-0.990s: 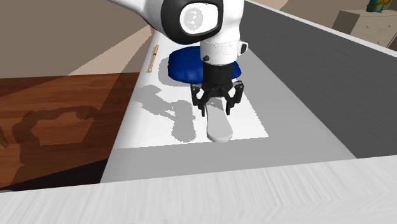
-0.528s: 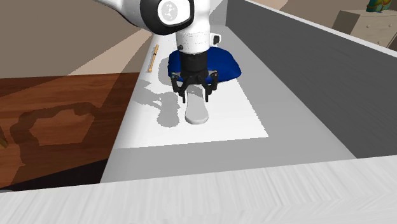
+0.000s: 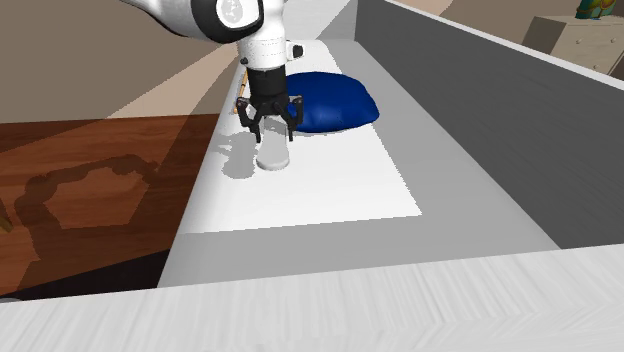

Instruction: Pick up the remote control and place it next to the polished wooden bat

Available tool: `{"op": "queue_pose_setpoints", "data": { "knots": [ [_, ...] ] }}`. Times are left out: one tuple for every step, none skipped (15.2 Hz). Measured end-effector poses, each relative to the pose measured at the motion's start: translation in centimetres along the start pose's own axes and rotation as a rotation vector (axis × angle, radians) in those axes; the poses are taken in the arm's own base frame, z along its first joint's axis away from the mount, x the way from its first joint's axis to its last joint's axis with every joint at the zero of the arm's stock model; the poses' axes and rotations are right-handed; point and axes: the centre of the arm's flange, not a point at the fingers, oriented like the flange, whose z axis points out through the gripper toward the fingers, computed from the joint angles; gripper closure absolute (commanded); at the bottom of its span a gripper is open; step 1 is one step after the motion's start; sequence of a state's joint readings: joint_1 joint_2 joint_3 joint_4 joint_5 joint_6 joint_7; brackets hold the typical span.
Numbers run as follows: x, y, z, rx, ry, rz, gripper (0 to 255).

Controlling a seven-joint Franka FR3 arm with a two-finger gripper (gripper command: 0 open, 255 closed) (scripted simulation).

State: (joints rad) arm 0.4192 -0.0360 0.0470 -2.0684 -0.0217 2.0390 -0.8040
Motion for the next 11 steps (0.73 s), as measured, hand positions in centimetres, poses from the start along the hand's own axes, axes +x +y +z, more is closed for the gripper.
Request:
{"op": "queue_pose_setpoints", "data": {
  "knots": [
    [1.1, -0.9, 0.0, 0.000, 0.000, 0.000, 255],
    [2.1, -1.7, 0.0, 0.000, 0.000, 0.000, 255],
    [3.1, -2.6, -0.1, 0.000, -0.001, 0.000, 255],
    [4.0, -3.5, -0.1, 0.000, 0.000, 0.000, 255],
    [4.9, -4.1, -0.2, 0.000, -0.001, 0.000, 255],
    [6.0, -5.0, -0.2, 0.000, 0.000, 0.000, 255],
    [6.9, -6.0, -0.3, 0.000, 0.000, 0.000, 255],
    [7.9, -6.8, -0.1, -0.001, 0.000, 0.000, 255],
    [9.0, -7.8, -0.4, 0.000, 0.000, 0.000, 255],
    [9.8, -8.8, -0.4, -0.001, 0.000, 0.000, 255],
    [10.9, -9.5, -0.3, -0.001, 0.000, 0.000, 255]
  ]
}}
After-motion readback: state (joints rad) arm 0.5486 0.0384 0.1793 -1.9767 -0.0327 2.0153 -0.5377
